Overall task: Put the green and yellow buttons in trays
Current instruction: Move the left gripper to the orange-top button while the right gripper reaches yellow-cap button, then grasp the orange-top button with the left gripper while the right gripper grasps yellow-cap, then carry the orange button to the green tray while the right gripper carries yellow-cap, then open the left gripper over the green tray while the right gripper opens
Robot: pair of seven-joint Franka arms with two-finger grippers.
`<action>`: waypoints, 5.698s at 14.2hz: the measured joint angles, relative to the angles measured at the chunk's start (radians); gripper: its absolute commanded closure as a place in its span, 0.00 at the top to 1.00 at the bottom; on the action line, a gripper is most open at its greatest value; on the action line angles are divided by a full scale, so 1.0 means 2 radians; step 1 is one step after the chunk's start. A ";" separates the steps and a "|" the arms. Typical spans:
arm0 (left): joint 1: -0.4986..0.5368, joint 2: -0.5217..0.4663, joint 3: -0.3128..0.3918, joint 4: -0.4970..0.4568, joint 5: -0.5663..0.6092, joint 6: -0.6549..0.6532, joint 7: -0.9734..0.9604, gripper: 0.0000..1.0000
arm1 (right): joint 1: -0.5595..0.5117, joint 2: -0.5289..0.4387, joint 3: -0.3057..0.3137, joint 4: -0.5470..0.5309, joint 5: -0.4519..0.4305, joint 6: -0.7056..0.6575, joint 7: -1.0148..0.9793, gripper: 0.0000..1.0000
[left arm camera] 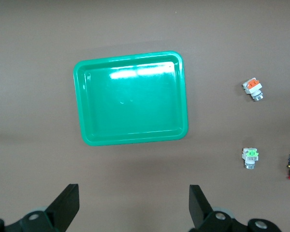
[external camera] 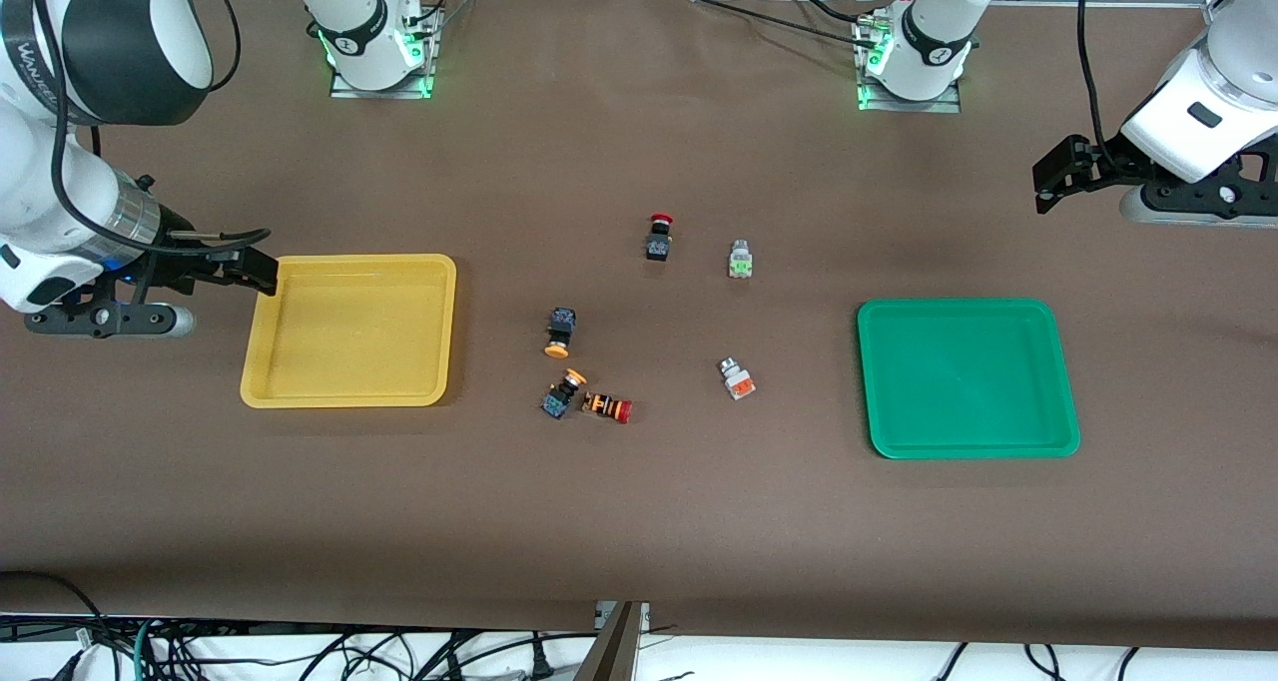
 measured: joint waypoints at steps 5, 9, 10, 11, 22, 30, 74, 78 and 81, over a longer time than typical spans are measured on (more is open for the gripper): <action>0.000 0.000 -0.003 0.000 0.000 0.000 0.001 1.00 | -0.001 0.002 -0.002 -0.006 0.007 0.004 0.000 0.99; -0.002 0.005 -0.009 0.000 0.000 -0.009 0.000 1.00 | -0.001 0.008 -0.001 -0.014 0.013 0.022 0.000 0.99; -0.003 0.009 -0.010 0.000 0.000 -0.014 0.000 1.00 | 0.003 0.013 0.000 -0.015 0.021 0.030 0.003 0.99; -0.004 0.015 -0.010 0.000 0.000 -0.019 0.000 1.00 | 0.011 0.021 0.002 -0.016 0.034 0.039 0.011 0.99; -0.019 0.213 -0.011 -0.001 -0.040 0.122 0.001 1.00 | 0.192 0.134 0.006 -0.056 0.046 0.227 0.300 0.99; -0.106 0.288 -0.016 0.006 -0.051 0.259 -0.095 1.00 | 0.231 0.150 0.005 -0.145 0.039 0.362 0.403 0.98; -0.034 0.363 0.001 0.017 0.007 0.230 0.049 1.00 | 0.262 0.109 -0.117 -0.211 -0.010 0.373 0.200 0.08; -0.034 0.349 0.001 0.022 0.007 0.215 0.048 1.00 | 0.230 0.077 -0.147 -0.255 -0.002 0.376 0.101 0.08; -0.034 0.303 -0.020 0.026 -0.001 0.145 0.032 1.00 | 0.172 0.053 -0.149 -0.314 0.025 0.420 -0.009 0.09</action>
